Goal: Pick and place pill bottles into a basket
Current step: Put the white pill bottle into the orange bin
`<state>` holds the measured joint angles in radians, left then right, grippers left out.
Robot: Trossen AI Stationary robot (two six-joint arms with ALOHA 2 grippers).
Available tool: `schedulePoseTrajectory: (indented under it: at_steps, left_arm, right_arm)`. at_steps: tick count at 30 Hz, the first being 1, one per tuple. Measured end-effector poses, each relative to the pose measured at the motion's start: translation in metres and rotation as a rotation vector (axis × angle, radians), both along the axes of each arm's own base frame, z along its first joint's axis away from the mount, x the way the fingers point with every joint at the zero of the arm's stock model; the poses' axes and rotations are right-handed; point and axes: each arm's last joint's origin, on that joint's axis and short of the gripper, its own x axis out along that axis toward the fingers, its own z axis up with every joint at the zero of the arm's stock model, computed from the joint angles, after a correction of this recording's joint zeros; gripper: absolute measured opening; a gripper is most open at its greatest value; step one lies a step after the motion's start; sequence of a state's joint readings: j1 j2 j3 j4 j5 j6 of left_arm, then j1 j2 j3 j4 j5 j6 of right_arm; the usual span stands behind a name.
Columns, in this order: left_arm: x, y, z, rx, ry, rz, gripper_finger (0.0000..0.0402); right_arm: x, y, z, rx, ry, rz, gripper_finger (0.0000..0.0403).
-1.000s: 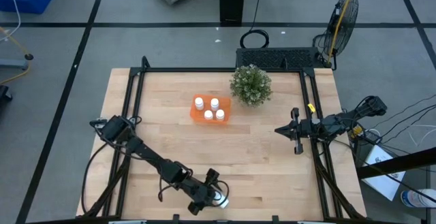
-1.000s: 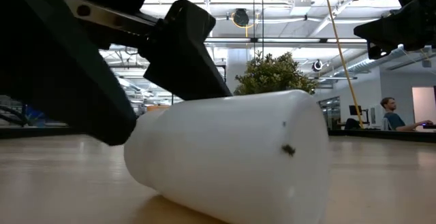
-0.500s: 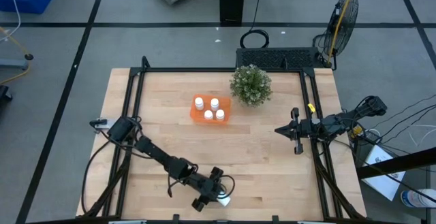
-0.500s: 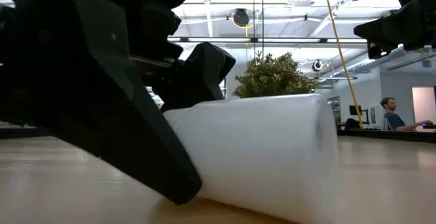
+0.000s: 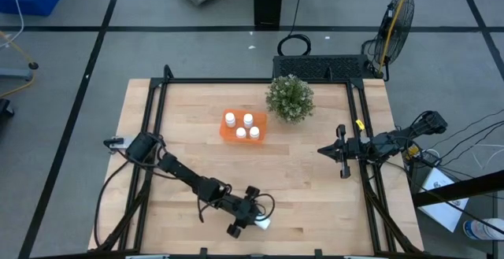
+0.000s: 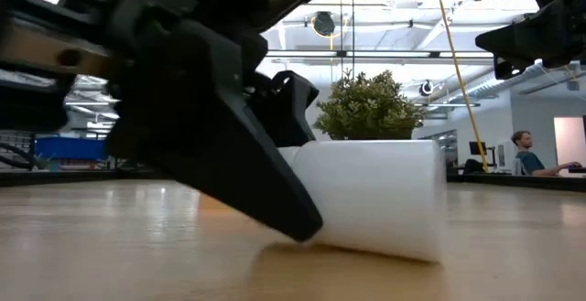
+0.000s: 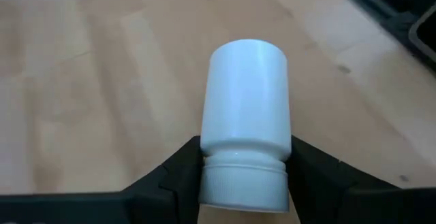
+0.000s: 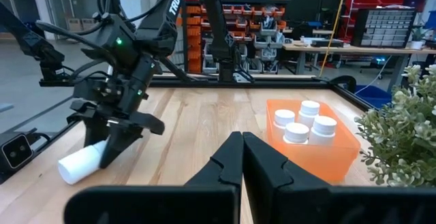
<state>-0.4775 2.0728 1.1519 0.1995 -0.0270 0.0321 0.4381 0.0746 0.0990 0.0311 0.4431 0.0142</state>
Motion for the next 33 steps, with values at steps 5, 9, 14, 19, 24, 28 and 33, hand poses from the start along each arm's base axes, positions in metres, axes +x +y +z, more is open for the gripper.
schedulePoseTrajectory:
  at_steps: [5, 9, 14, 19, 24, 28, 33]
  left_arm:
    - [0.000, 0.013, 0.016, 0.023, 0.006, 0.046, 0.0189]
    - [-0.004, 0.020, 0.039, 0.020, 0.001, 0.058, 0.0176]
    - [-0.011, 0.031, 0.070, 0.031, -0.021, 0.061, 0.0176]
    - [-0.019, 0.054, 0.104, 0.035, -0.053, 0.088, 0.0182]
    - [-0.025, 0.082, 0.131, 0.014, -0.071, 0.138, 0.0181]
    - [-0.027, 0.102, 0.141, 0.004, -0.067, 0.199, 0.0177]
    - [-0.026, 0.119, 0.140, -0.003, -0.041, 0.259, 0.0187]
  right_arm:
    - [0.000, 0.000, 0.000, 0.000, -0.001, 0.000, 0.0000]
    - [0.000, 0.000, 0.000, 0.001, -0.001, 0.000, 0.0000]
    - [0.000, 0.000, 0.001, -0.116, -0.008, 0.000, 0.0000]
    - [0.000, 0.001, 0.013, -0.228, -0.127, 0.024, 0.0000]
    - [-0.004, 0.002, 0.034, -0.052, -0.348, 0.109, 0.0000]
    - [-0.009, 0.000, 0.048, 0.114, -0.495, 0.134, 0.0000]
    - [-0.016, -0.004, 0.061, 0.155, -0.642, 0.098, 0.0000]
